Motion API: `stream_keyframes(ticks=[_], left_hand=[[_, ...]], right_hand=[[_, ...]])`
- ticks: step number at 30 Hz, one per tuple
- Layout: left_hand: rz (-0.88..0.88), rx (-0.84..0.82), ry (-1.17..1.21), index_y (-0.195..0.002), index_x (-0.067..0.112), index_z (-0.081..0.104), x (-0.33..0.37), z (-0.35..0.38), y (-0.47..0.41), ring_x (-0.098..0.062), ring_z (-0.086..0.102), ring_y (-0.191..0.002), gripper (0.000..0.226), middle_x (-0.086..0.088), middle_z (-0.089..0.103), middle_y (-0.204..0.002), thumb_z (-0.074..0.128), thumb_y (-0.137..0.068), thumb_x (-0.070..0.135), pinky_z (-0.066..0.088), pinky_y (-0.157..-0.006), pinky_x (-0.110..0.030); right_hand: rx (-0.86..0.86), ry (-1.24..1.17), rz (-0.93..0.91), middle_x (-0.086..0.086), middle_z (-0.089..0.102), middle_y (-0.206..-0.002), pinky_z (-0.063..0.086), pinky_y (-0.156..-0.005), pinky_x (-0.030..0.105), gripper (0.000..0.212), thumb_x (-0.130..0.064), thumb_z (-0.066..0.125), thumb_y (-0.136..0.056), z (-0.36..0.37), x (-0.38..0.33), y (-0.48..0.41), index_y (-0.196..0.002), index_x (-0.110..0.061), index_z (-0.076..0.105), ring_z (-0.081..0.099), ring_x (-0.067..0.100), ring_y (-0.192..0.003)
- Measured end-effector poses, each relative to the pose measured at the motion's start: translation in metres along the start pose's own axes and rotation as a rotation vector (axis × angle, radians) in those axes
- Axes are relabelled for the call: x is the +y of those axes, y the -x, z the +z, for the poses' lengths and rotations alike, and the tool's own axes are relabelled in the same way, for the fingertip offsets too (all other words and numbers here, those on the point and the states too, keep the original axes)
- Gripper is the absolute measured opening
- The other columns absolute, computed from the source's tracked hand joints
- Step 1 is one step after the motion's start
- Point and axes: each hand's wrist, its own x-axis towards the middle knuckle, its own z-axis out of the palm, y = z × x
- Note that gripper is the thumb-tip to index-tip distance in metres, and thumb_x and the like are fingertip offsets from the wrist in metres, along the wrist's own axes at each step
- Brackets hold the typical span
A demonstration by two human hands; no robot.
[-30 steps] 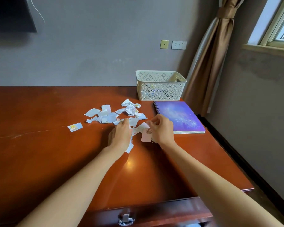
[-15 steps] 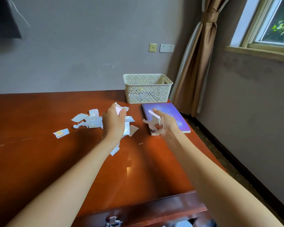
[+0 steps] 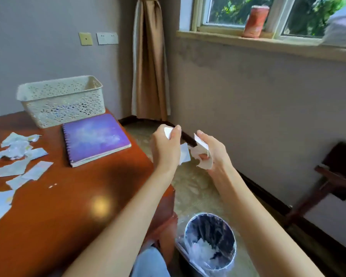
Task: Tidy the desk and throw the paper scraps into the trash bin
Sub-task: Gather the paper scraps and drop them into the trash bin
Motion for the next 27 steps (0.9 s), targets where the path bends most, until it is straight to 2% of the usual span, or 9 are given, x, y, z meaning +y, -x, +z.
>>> stream_keyframes(ticks=[5,10,14,16,19,21,23,25,27], left_hand=[[-0.064,-0.278,0.011,-0.066,0.015,0.048,-0.018,0.098,0.057,-0.002,0.044,-0.055,0.027,0.008,0.048,-0.061,0.053,-0.092,0.020,0.037,-0.046,-0.007],[-0.305,-0.441,-0.106,-0.077,0.006,0.057,-0.085,0.162,0.093,-0.019,0.049,-0.067,0.021,0.003,0.051,-0.064,0.052,-0.091,0.020,0.036,-0.054,-0.024],[-0.634,-0.431,-0.216,-0.061,0.010,0.046,-0.156,0.186,0.101,-0.025,0.043,-0.070,0.029,0.000,0.046,-0.060,0.051,-0.089,0.012,0.034,-0.055,-0.028],[-0.760,-0.440,-0.293,-0.059,0.010,0.044,-0.188,0.192,0.102,-0.024,0.040,-0.061,0.031,-0.004,0.045,-0.064,0.049,-0.089,0.011,0.034,-0.045,-0.024],[-0.927,-0.476,-0.391,-0.073,0.006,0.049,-0.231,0.201,0.104,-0.020,0.034,-0.047,0.018,-0.007,0.044,-0.071,0.048,-0.090,0.011,0.027,-0.024,-0.016],[-1.056,-0.450,-0.391,-0.085,0.006,0.046,-0.256,0.210,0.106,-0.018,0.034,-0.033,0.007,-0.006,0.042,-0.068,0.045,-0.091,0.009,0.016,-0.024,-0.004],[-1.147,-0.425,-0.389,-0.088,0.004,0.047,-0.278,0.219,0.108,-0.010,0.031,-0.015,0.008,-0.006,0.050,-0.069,0.041,-0.092,0.008,0.020,-0.030,0.000],[-1.187,-0.381,-0.371,-0.109,-0.001,0.052,-0.295,0.226,0.111,-0.003,0.052,-0.027,0.023,-0.010,0.067,-0.093,0.037,-0.093,0.005,0.020,-0.032,0.001],[-1.237,-0.339,-0.359,-0.121,0.001,0.049,-0.306,0.230,0.114,-0.004,0.070,-0.056,0.030,-0.016,0.062,-0.122,0.033,-0.096,0.004,0.018,-0.033,0.001]], right_hand=[[0.262,-0.020,-0.026,0.001,0.062,-0.072,0.045,-0.062,0.029,0.019,-0.028,0.068,-0.081,-0.105,0.016,-0.007,-0.067,-0.018,0.060,0.059,0.023,-0.068],[0.506,-0.007,0.145,0.006,0.061,-0.071,0.044,-0.058,0.027,0.013,-0.020,0.068,-0.083,-0.186,0.071,-0.021,-0.076,-0.010,0.062,0.054,0.019,-0.060],[0.567,-0.163,0.419,0.009,0.052,-0.070,0.037,-0.053,0.028,0.016,-0.015,0.070,-0.081,-0.220,0.139,-0.043,-0.072,-0.008,0.060,0.045,0.021,-0.058],[0.598,-0.202,0.541,0.008,0.052,-0.077,0.038,-0.051,0.026,0.017,-0.016,0.074,-0.079,-0.227,0.173,-0.055,-0.082,-0.006,0.061,0.044,0.020,-0.060],[0.655,-0.223,0.681,0.004,0.046,-0.069,0.037,-0.032,0.016,0.019,-0.014,0.073,-0.080,-0.235,0.214,-0.072,-0.083,-0.005,0.056,0.038,0.016,-0.052],[0.689,-0.252,0.749,0.006,0.045,-0.067,0.034,-0.027,0.012,0.021,-0.012,0.072,-0.081,-0.239,0.238,-0.084,-0.085,-0.005,0.053,0.039,0.016,-0.053],[0.715,-0.262,0.804,0.008,0.047,-0.066,0.036,-0.032,0.016,0.026,-0.014,0.072,-0.080,-0.243,0.260,-0.095,-0.098,-0.006,0.054,0.040,0.017,-0.048],[0.732,-0.243,0.846,0.008,0.047,-0.065,0.033,-0.031,0.012,0.033,-0.015,0.072,-0.081,-0.248,0.279,-0.105,-0.105,-0.005,0.052,0.042,0.017,-0.037],[0.775,-0.269,0.871,0.002,0.049,-0.071,0.040,-0.034,0.010,0.031,-0.017,0.070,-0.083,-0.253,0.296,-0.115,-0.100,-0.006,0.046,0.056,0.015,-0.045]])
